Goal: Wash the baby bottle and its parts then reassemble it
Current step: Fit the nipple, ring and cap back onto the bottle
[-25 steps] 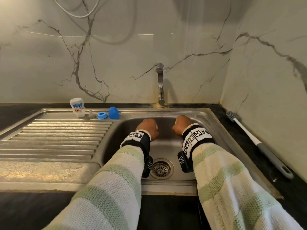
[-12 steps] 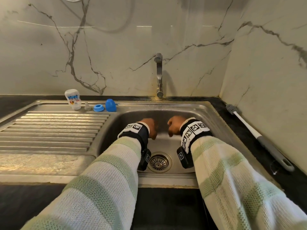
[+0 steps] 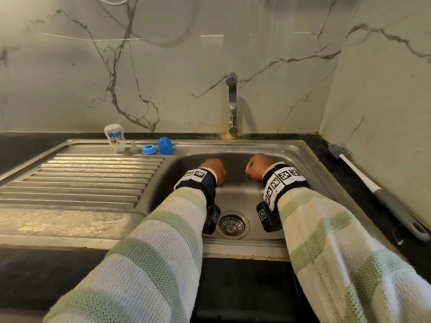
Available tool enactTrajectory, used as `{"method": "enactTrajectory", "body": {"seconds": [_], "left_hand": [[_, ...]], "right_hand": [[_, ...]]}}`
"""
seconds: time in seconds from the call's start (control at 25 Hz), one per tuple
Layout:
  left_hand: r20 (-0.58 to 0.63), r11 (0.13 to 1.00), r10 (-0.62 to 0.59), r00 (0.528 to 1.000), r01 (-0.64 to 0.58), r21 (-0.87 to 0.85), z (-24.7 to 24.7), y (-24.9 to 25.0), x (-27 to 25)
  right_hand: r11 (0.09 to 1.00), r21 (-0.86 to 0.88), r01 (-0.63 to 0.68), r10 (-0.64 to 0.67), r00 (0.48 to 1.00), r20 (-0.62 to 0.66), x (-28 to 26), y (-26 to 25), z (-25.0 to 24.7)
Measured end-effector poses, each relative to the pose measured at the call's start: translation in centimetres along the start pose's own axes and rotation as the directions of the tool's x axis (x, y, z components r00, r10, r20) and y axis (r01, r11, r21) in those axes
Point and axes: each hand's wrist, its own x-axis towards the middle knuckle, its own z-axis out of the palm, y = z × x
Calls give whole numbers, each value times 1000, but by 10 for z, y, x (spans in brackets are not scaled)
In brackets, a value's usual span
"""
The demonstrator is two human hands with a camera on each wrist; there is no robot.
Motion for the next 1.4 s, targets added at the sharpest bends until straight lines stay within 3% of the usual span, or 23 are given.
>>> {"method": "enactTrajectory", "body": {"seconds": [0.08,0.12,0.16,0.24,0.28,0.32,0.36,0.48,0.64,0.76,1.0,1.2,1.32,1.4], "left_hand": [[-177,997,30,984,-43,-70,-9,-4,5],[-223,995,44,974,-64,-82,-11,-6,7],[-203,995,42,978,-60,-81,-11,-6,8],[-17,1000,11,1000,-10,3,-1,-4,9],[119,997,-14,993,5,79,8,-6,13],[220,989,-36,975,3,146,15,-9,14],[238,987,-29,971,-10,161,17,-13,18],[101,999,-9,995,6,33,18,-20,28],[90,999,-26,996,30,-44,22,-17,28],[17,996,-21,1000,22,-81,19,-18,30],[-212,978,-64,975,19,-208,-32,-26,21],[-325,980,-143,935,179,84,-116,-100,32],[-335,924,-279,900,347,162,-149,-168,56],[-261,902,-339,904,391,182,-150,-204,79]], "right_hand": [[996,77,35,-18,977,-215,1,-4,-8],[993,104,56,-29,968,-248,0,-8,-11],[988,140,64,-33,976,-215,0,-9,-10],[998,20,58,-59,998,15,-4,-10,-4],[993,-96,72,-54,983,175,-5,-9,2],[983,-164,85,-39,964,264,-6,-7,7],[980,-185,75,-20,959,283,-5,-5,8],[987,-134,89,-61,978,198,4,0,9],[994,-89,66,-42,968,246,6,0,18],[995,-55,85,-71,973,222,8,2,17],[977,-80,196,-190,978,82,4,-40,19],[931,-22,364,-363,931,45,-3,-89,44],[919,-14,394,-393,917,66,4,-101,60],[920,6,391,-390,916,100,14,-99,69]]}}
